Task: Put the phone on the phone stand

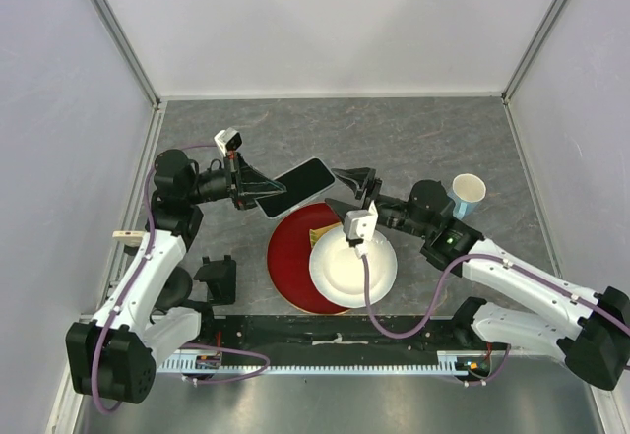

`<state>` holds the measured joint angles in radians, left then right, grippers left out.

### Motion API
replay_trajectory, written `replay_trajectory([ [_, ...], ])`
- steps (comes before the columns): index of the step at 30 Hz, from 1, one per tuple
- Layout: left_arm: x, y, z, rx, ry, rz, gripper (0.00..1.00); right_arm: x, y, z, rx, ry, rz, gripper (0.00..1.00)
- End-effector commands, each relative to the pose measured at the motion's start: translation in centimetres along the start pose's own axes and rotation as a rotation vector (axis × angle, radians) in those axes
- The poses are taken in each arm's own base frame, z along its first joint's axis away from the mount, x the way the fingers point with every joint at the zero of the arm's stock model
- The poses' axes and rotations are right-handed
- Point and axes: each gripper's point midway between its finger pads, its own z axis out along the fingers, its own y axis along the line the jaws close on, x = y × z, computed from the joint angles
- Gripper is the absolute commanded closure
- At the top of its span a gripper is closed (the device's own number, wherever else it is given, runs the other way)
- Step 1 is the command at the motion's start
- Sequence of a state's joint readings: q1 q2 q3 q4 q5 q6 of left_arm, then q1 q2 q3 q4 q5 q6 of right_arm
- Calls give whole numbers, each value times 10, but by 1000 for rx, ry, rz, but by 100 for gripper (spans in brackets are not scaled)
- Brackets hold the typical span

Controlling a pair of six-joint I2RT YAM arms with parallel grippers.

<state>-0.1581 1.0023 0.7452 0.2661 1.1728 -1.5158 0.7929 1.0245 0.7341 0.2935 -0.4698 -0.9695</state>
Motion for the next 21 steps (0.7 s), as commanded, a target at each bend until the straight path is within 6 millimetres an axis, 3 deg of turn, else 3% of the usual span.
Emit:
replay_trajectory([
  [1,5,-15,-2,31,32,7,98,-14,-27,2,148,-7,-186,23],
  [9,4,-12,-2,26,22,-15,98,-22,-36,-7,195,-19,-199,18],
  [14,4,-10,-2,21,17,-23,98,-44,-31,6,163,-90,-208,26],
  [21,4,-10,-2,18,11,-28,98,-44,-27,23,180,-81,-244,39],
])
